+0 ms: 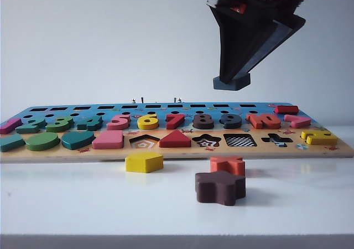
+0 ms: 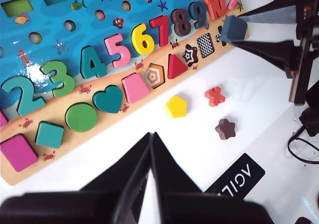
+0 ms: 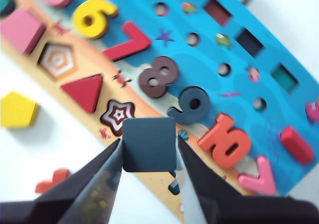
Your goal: Insert the cube into the slot.
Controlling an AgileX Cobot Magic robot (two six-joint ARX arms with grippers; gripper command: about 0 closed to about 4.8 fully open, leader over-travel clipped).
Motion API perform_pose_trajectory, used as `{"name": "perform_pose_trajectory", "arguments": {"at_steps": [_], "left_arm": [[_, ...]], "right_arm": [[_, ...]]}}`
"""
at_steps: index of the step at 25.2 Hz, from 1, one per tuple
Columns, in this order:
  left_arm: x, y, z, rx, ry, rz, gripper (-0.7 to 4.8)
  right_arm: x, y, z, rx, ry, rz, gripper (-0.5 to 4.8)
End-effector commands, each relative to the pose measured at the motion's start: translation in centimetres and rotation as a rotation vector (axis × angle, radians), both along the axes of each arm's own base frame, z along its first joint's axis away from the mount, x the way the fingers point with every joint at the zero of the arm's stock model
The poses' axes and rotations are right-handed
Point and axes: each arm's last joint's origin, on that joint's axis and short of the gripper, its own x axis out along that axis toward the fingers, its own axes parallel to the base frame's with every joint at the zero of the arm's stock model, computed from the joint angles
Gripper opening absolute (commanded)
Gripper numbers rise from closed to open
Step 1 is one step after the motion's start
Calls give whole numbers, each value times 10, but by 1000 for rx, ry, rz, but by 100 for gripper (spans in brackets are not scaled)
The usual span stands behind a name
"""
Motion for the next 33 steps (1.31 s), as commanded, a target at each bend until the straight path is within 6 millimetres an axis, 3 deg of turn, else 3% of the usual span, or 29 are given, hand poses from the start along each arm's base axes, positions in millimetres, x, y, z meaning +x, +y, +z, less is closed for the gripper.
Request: {"name": "perform_pose_trajectory", "arguments": {"at_steps": [1,7,13,33], "left_arm": [[1,0,3,-6,-22,-5,17],[1,0,3,-6,-22,-5,17],[1,0,3,-6,-22,-5,17],[1,0,3,-6,-23,-5,17]], "right_arm": [[-3,0,0,-127,-30,228,98],[2,-6,-1,-279,-84,423,88],[10,-14,-2,-285,-79,555,61],[35,-18,-29,-283,-26,597,57]]}}
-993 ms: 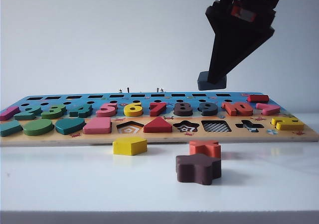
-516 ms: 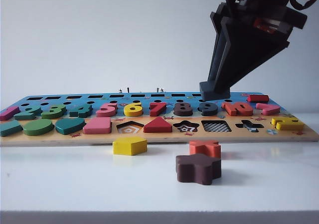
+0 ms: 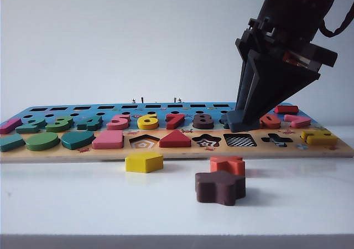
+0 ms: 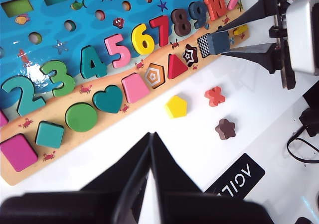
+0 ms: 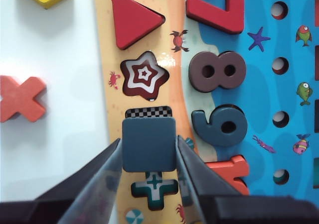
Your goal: Insert the cube into the slot.
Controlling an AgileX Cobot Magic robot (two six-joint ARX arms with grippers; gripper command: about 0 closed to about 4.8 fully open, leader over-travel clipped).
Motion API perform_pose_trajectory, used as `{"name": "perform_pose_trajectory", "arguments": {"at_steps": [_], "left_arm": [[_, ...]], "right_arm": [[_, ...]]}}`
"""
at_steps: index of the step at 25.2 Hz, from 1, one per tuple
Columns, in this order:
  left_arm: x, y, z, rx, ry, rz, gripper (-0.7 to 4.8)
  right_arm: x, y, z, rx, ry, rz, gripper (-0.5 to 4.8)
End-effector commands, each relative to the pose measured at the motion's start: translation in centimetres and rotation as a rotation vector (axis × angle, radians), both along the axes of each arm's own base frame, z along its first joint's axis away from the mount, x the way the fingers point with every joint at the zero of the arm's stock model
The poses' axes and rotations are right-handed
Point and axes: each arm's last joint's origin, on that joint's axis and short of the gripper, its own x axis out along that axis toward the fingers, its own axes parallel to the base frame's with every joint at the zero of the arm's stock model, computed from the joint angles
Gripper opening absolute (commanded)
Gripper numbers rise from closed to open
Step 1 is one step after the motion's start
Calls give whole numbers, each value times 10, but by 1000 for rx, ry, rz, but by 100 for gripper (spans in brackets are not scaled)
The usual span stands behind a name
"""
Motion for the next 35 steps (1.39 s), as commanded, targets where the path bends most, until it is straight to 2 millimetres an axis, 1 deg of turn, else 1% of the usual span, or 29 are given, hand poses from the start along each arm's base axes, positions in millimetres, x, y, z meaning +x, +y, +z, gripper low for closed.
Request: {"name": "perform_pose_trajectory", "arguments": {"at_steps": [1,14,35], "left_arm": [[1,0,3,-6,-23,-5,17],[1,0,3,-6,-22,-5,17],[1,0,3,-6,-22,-5,17]], "right_arm": [[2,3,0,14,-8,11,57],[7,7,-10,-3,12,11,57],[7,7,-10,-8,13,8,52]]}}
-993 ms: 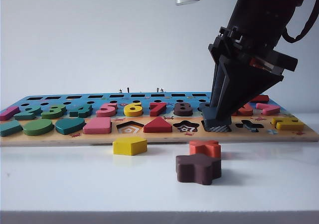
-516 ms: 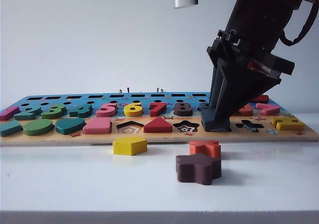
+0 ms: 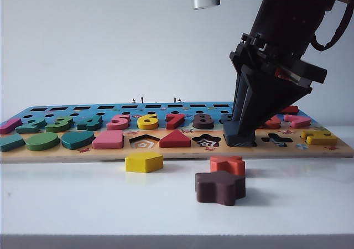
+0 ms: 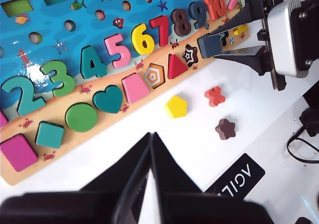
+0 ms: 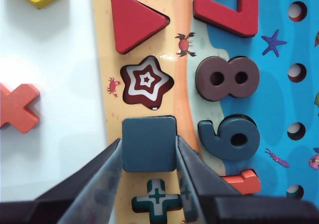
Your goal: Insert the cube into the slot.
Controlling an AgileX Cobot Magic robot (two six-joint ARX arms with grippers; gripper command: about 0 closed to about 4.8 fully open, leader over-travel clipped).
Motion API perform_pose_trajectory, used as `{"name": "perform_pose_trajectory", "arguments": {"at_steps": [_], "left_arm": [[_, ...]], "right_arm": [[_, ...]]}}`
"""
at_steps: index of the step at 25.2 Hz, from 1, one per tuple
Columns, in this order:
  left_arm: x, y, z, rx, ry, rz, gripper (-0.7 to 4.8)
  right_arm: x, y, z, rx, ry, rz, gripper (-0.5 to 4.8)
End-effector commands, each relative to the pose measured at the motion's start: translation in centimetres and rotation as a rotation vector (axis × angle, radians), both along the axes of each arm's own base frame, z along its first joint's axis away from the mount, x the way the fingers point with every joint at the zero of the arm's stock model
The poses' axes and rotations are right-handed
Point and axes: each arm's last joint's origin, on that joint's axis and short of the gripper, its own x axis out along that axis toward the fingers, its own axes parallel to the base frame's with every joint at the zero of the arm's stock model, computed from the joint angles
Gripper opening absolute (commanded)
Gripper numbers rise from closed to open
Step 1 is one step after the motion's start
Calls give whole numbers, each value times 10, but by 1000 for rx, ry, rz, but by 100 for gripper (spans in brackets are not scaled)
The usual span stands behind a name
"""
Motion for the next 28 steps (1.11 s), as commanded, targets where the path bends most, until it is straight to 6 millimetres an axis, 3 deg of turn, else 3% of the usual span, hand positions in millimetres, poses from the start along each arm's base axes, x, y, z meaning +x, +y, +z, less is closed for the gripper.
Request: {"name": "perform_pose_trajectory", "arguments": {"at_steps": [1,17,23,28], "left_arm": [[1,0,3,-6,-22,-5,17],[1,0,3,-6,-22,-5,17],[1,0,3,-6,-22,-5,17],[1,0,3,-6,-22,-5,17]], "right_arm": [[0,1,2,8,-8,6,52],[0,0,1,-1,-2,5,53],[1,1,2,9,-14,4,128],[1,1,2,-6,-25,-10,136]]}}
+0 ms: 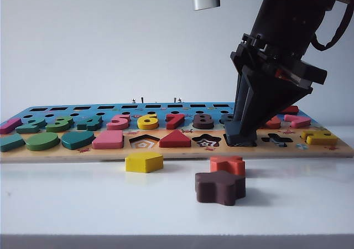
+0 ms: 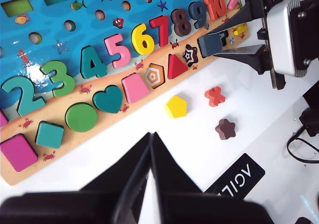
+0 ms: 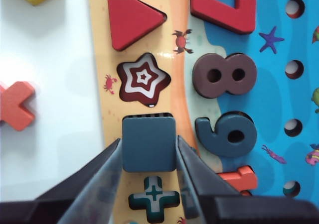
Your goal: Insert the cube into the slot.
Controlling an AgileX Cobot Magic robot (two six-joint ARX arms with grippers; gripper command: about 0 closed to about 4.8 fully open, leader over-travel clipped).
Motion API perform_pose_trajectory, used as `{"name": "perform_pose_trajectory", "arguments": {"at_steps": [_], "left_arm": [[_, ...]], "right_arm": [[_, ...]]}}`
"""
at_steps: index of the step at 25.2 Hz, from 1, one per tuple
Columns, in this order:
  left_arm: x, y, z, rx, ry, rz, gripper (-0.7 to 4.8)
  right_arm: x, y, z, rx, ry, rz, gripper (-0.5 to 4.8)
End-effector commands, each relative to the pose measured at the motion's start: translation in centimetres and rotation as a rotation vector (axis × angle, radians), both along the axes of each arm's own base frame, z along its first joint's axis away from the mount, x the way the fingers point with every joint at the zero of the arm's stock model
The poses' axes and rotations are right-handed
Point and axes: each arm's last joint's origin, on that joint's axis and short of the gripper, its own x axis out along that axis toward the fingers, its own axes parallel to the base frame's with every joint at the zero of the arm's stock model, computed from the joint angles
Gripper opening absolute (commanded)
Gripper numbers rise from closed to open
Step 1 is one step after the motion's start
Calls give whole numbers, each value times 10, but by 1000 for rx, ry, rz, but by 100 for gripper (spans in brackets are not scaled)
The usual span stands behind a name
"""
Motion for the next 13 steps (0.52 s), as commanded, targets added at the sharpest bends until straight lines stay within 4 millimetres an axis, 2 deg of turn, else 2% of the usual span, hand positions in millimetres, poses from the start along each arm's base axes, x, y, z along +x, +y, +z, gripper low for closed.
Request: {"name": "perform_pose_trajectory", "arguments": {"at_steps": [1,4,5,8,13], "left_arm": [[1,0,3,-6,-22,-5,17],[1,0,3,-6,-22,-5,17],[1,0,3,-6,-22,-5,17],[1,0,3,-6,-22,-5,17],[1,0,3,-6,-22,-5,17]], "right_arm": [[1,1,2,5,-14,-1,137],[1,1,2,7,-13,-5,151],[1,1,2,8,-11,-9,178],[1,1,2,10,-11,-11,213],[0,2,2,33,9,-10,221]]}}
